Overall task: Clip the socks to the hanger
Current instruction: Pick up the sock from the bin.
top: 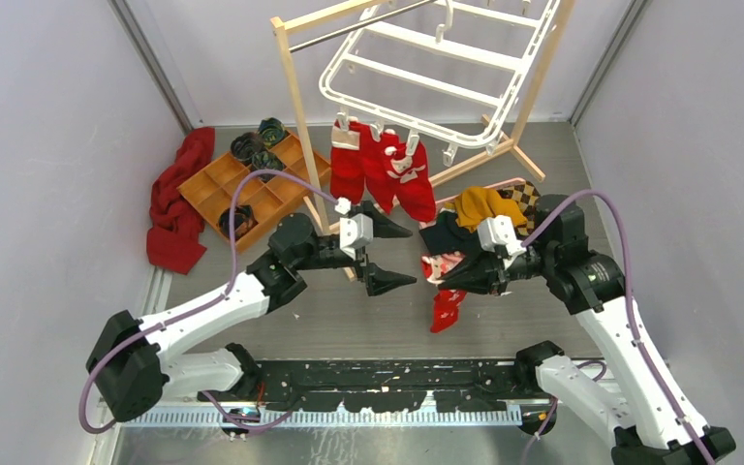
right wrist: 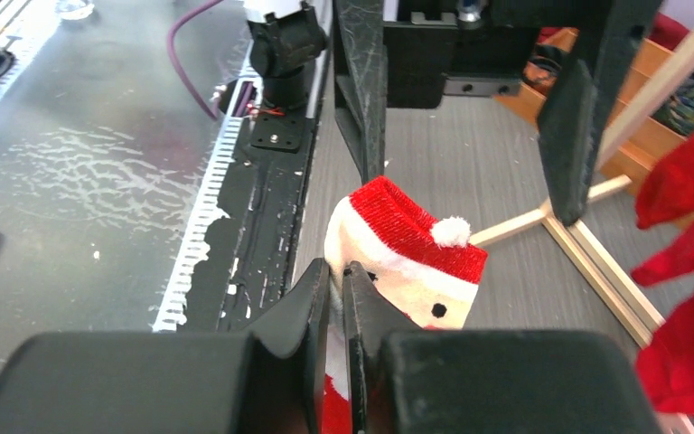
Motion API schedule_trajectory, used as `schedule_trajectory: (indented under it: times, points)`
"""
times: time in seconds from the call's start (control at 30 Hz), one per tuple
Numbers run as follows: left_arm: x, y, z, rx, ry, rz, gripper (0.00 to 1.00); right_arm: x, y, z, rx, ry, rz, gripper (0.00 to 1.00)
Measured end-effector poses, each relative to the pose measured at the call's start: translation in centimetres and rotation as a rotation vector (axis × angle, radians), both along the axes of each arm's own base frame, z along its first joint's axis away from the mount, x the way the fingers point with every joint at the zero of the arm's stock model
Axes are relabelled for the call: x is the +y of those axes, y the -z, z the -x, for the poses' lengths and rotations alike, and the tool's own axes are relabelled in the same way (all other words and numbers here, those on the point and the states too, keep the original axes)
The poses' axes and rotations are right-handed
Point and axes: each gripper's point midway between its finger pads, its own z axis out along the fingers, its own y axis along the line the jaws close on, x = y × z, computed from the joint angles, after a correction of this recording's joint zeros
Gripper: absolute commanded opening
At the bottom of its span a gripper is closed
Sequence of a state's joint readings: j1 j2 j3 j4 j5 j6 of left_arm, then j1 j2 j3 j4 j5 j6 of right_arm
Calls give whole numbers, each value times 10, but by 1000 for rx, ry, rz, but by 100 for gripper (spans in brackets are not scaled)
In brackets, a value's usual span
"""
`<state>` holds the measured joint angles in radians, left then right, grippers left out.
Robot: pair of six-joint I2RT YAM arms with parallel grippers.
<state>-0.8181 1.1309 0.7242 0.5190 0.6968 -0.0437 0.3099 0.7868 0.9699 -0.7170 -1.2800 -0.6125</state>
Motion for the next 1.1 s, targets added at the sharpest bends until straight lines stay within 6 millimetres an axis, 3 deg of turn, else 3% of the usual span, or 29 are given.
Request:
schedule_trajectory:
  times: [0.1,0.27,0.53,0.67,0.83,0.93,1.0,1.1]
  points:
    - [-8,-4,5,-1,61,11,81,10,-1,4,3,-54,-7,1]
    - [-22,2,18,25,173,-1,60,20,-6,2,3,-88,-24,1]
    - [-25,3,40,43,295,-14,1,22,-11,2,8,-88,-35,2]
    - [-24,0,43,42,310,-9,0,22,-9,0,22,-73,-31,4]
    - [-19,5,42,125,276,-78,0,14,-8,-14,37,31,-17,31]
    - [-14,-1,36,202,203,-141,0,5,-2,-28,34,141,5,61]
    - [-9,-5,31,262,144,-194,0,-1,3,-36,35,208,24,75]
    - [-3,-13,25,361,67,-284,0,-6,10,-44,31,263,55,86]
